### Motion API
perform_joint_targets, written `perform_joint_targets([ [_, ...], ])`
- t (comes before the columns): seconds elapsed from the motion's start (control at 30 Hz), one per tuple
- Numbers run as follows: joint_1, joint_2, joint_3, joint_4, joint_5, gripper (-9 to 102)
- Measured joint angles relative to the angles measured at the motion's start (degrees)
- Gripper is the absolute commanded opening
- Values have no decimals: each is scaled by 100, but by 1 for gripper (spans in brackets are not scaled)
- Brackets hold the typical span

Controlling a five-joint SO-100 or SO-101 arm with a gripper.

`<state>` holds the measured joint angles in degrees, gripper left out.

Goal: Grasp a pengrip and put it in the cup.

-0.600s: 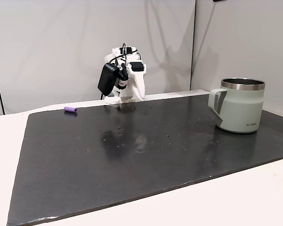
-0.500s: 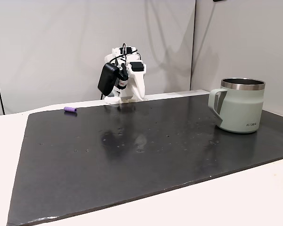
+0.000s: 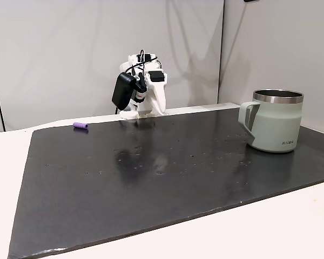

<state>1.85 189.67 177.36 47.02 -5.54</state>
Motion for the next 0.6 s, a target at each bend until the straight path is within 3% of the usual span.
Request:
perform_joint_targets([
  [0.2, 193, 0, -905, 1011, -914, 0],
  [0.43, 853, 9, -2268, 2540, -2839, 0],
  [0.6, 1301, -9, -2742, 2900, -4148, 1],
])
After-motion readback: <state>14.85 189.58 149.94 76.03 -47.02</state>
